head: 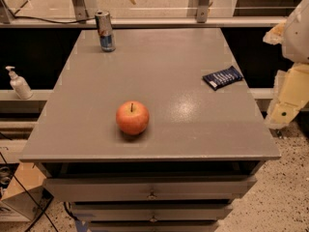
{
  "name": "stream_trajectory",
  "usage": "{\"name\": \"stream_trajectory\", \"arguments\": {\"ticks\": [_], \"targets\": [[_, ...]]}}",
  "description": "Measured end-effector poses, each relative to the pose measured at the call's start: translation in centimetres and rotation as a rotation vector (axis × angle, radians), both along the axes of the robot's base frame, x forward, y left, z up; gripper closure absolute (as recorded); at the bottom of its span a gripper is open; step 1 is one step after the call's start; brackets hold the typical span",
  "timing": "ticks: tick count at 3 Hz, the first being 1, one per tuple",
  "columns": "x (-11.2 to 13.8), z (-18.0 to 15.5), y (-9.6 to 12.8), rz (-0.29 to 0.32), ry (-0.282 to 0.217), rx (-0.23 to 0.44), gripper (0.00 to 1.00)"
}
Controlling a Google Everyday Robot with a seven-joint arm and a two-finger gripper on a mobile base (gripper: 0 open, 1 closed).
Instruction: Pick apple
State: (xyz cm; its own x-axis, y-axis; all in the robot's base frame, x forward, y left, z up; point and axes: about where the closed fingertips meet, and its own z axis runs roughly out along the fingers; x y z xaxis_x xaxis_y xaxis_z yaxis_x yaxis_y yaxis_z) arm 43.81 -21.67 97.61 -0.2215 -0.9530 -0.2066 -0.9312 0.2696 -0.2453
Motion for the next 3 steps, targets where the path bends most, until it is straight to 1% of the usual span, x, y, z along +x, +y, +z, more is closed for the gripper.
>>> {"name": "stream_trajectory", "arguments": {"ticks": [1, 2, 3], "targets": [[0.0, 0.0, 0.0, 0.000, 0.000, 0.000, 0.00], [0.0, 0.2, 0.5, 0.021, -0.010, 0.009, 0.00], [-0.3, 0.1, 3.6, 0.124, -0.011, 0.071, 0.00]]}}
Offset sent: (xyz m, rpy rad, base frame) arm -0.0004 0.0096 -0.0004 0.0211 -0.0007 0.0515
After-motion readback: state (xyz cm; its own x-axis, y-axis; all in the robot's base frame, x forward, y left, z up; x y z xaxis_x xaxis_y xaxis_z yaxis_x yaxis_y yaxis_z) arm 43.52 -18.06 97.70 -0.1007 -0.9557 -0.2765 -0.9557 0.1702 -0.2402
